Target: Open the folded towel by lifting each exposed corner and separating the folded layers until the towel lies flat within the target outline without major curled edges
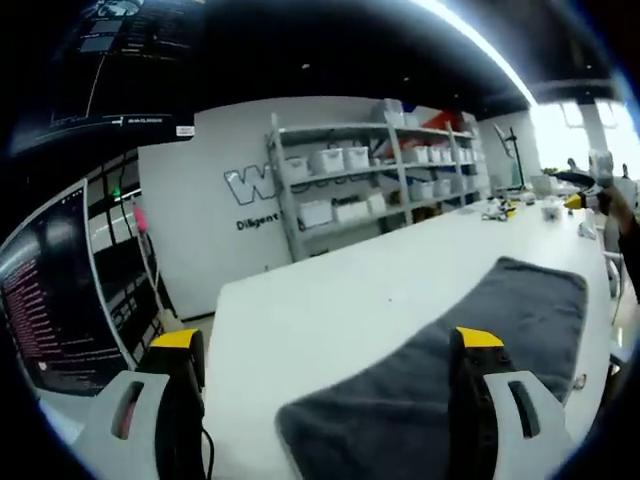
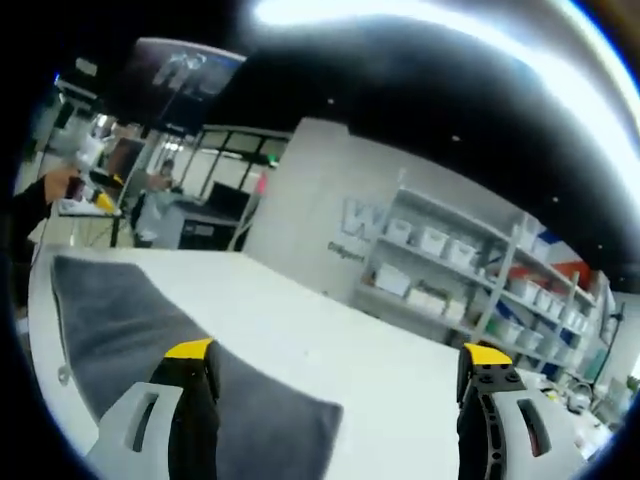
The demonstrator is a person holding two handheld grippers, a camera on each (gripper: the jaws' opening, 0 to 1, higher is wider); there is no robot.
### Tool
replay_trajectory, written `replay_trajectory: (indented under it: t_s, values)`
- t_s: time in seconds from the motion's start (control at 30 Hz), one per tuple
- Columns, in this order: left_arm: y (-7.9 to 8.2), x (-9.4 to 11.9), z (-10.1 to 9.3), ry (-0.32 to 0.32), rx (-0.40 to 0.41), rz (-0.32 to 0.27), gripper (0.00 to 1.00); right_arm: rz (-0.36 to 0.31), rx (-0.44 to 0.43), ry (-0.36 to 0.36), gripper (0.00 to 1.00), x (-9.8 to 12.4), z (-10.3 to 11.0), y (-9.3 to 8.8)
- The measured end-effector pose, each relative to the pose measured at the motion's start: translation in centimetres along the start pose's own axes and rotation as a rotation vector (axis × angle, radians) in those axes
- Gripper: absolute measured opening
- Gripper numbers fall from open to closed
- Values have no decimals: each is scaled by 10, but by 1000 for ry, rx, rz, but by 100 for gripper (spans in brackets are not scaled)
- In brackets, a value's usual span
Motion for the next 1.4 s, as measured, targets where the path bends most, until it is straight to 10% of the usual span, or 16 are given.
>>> replay_trajectory:
  t_s: [0.47, 1.4]
  values:
    - [10, -6, 8, -2, -3, -3, 100, 18, 4, -1, 100, -13, -7, 1]
    - [-17, -73, 33, 18, 30, 176, 94, 100, -7, 0, 97, -65, -34, -2]
Point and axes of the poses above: the point that each gripper's makers call its tool centre point, and the gripper's own axes: x roughly backward along the fingers, z roughly to its left, y roughly out of its top, the point moved 8 cm from there along x, roughly backward along the fingers, and after that the axes turned 14 degrees about z, right-handed, at the moved point
